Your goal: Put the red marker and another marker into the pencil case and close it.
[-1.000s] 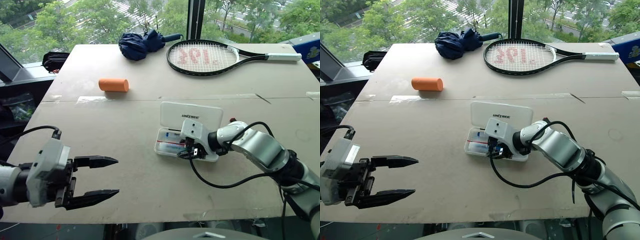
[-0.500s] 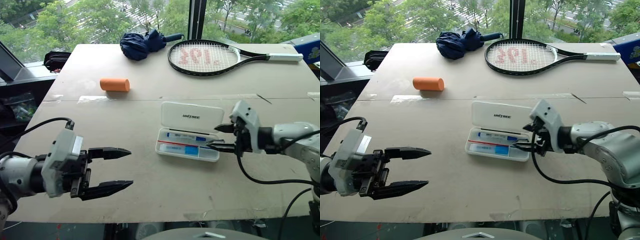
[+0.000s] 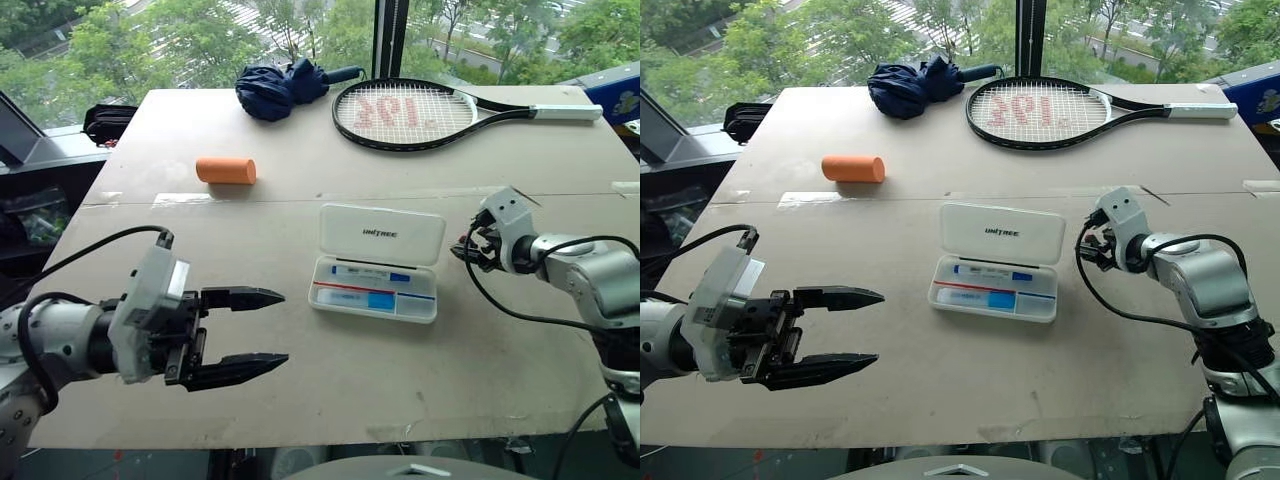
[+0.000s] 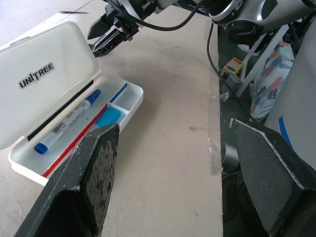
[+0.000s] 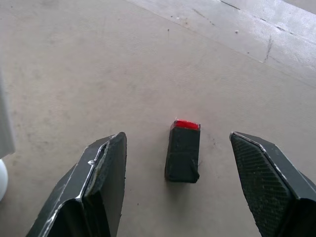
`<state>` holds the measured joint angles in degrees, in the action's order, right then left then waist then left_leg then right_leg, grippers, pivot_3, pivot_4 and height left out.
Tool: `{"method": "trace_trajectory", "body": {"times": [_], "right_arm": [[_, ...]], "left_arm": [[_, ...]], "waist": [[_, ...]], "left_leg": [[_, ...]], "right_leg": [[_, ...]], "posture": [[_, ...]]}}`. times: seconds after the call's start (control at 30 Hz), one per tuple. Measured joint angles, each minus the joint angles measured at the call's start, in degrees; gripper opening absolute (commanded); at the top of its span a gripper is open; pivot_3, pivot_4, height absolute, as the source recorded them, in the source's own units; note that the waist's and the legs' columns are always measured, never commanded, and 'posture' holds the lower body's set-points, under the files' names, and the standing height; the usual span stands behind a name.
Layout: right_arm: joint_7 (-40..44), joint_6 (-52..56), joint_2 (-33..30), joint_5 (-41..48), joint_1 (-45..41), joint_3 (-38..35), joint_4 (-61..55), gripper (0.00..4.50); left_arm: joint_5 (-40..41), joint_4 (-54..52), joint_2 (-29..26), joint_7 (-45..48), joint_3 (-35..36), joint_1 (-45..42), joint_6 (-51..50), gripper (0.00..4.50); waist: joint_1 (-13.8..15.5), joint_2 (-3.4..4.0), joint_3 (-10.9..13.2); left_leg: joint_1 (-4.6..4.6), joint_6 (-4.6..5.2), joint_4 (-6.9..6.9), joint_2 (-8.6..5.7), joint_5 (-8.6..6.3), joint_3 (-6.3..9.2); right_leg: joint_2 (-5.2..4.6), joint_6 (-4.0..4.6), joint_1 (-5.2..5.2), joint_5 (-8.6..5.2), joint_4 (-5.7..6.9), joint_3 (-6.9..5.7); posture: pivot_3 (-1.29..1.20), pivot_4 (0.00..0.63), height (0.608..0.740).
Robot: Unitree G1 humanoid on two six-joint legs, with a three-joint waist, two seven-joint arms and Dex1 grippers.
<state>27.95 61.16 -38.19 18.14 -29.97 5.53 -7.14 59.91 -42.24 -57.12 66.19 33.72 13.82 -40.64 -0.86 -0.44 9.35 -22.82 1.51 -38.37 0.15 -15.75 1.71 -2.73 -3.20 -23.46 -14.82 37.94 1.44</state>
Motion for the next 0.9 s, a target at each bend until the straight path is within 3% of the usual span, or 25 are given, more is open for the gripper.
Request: {"method": "trace_trajectory", "body": {"times": [0.03, 0.2, 0.23, 0.37, 0.43, 0.6, 0.73, 0.9], "right_arm": [[0.39, -0.51, 0.02, -0.26, -0.49, 0.43, 1.43, 2.60], [3.20, -1.85, -0.67, -0.38, -0.49, 0.77, 2.23, 0.23], [3.61, -1.85, -1.19, -0.36, -0.07, 0.76, 1.60, 0.05], [8.74, -1.33, -5.37, 2.62, 3.85, -0.05, -4.54, 0.05], [15.51, -1.49, -9.15, 7.75, 7.50, -1.31, -13.77, 0.05], [21.22, -2.57, -8.82, 13.36, 5.91, 3.19, -27.87, 0.05], [19.83, -3.14, -5.73, 10.71, 2.35, 10.59, -25.96, 0.05], [21.29, -6.44, -6.99, 6.74, 1.59, 15.50, -22.11, 0.05]], "left_arm": [[0.17, -0.11, 0.00, -0.22, 0.11, 0.00, -0.02, 3.65], [0.86, -1.83, 0.32, -1.22, 2.20, 2.38, -0.04, 3.65], [0.86, -2.01, 0.50, -1.28, 2.22, 2.86, -0.01, 3.65], [0.35, -2.10, 1.02, -1.08, 2.73, 4.58, 0.55, 3.65], [-0.77, -1.91, 1.15, -0.04, 3.12, 5.56, 1.48, 3.65], [-4.34, -0.34, 1.18, 3.66, 2.98, 7.39, 3.93, 3.65], [-5.87, 0.47, 1.24, 5.44, 2.87, 8.11, 5.13, 3.65], [-6.97, 0.61, 1.53, 7.47, 3.59, 10.29, 6.29, 3.65]], "waist": [[0.01, 0.00, 0.00], [0.09, 0.01, 0.00], [0.18, 0.01, 0.01], [0.24, 0.07, 0.04], [0.22, 0.10, 0.07], [-0.52, 0.08, 0.06], [0.07, 0.07, 0.06], [0.27, 0.06, 0.07]], "left_leg": [[-0.01, 0.00, 0.00, 0.00, 0.00, 0.00], [-0.01, 0.00, 0.00, 0.00, 0.00, 0.00], [-0.01, 0.00, 0.00, 0.00, 0.00, 0.02], [-0.02, 0.01, 0.00, -0.01, 0.00, 0.01], [-0.02, 0.01, 0.01, 0.02, -0.01, 0.05], [0.10, 0.02, 0.00, 0.15, -0.01, 0.06], [0.05, 0.00, -0.04, 0.10, 0.00, 0.06], [-0.04, -0.01, -0.03, -0.01, 0.00, 0.03]], "right_leg": [[0.00, 0.00, 0.00, 0.00, 0.00, 0.00], [-0.02, 0.00, 0.00, 0.00, 0.00, 0.00], [-0.02, 0.00, 0.00, 0.00, 0.00, -0.01], [-0.03, 0.00, 0.00, 0.00, -0.01, -0.01], [-0.01, -0.01, 0.00, 0.00, -0.02, -0.05], [0.19, 0.02, 0.02, -0.01, 0.03, -0.03], [0.14, 0.02, 0.02, -0.01, 0.01, -0.04], [-0.07, 0.01, 0.01, 0.00, -0.08, -0.06]], "posture": [[0.00, 0.150, 0.730], [0.00, 0.150, 0.730], [0.00, 0.150, 0.730], [0.00, 0.150, 0.730], [0.00, 0.150, 0.730], [0.00, 0.150, 0.730], [0.00, 0.150, 0.730], [0.00, 0.150, 0.730]]}}
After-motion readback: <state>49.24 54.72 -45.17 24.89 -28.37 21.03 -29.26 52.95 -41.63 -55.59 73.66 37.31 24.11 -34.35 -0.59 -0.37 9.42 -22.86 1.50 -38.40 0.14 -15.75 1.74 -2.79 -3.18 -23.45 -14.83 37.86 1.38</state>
